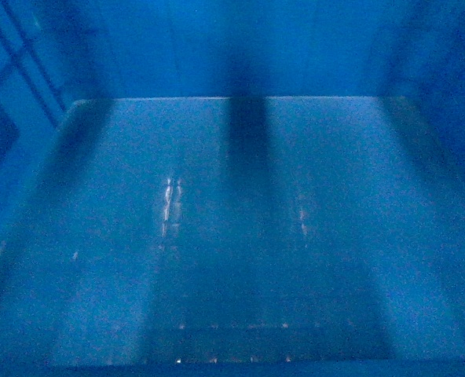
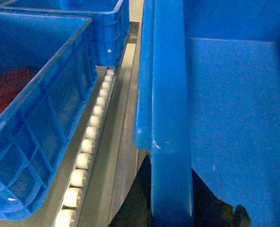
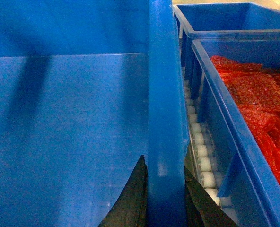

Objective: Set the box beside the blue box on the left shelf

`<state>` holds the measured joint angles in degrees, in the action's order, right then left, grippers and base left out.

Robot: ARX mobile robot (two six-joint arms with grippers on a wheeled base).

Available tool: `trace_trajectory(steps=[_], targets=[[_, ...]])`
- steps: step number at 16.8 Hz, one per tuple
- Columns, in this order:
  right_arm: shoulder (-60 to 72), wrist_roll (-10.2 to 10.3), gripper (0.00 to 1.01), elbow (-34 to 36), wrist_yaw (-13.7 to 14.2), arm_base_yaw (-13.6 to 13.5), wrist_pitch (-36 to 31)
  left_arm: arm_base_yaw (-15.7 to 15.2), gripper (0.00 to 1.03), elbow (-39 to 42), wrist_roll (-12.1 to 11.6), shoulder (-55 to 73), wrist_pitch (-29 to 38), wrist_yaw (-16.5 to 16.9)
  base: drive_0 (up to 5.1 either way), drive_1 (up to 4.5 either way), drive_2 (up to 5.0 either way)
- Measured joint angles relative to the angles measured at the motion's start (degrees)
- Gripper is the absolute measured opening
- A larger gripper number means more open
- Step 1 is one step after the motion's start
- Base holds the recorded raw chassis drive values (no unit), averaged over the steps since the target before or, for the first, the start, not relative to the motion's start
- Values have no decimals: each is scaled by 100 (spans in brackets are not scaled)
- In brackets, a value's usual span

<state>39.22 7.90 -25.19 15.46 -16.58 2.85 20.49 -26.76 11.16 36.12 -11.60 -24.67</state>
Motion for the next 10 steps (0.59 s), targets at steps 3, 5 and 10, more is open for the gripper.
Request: trace_trajectory(steps=[3, 5, 10], targets=[[0, 0, 9, 0, 0, 2, 0, 2, 8, 0, 0, 0, 0, 0, 0, 0, 0], [0, 0, 9, 0, 0, 2, 0, 0, 8, 0, 0, -2, 0, 0, 0, 0, 0], [0, 0, 9, 0, 0, 0, 0, 0, 8, 0, 0, -2, 0, 0, 0, 0, 0]])
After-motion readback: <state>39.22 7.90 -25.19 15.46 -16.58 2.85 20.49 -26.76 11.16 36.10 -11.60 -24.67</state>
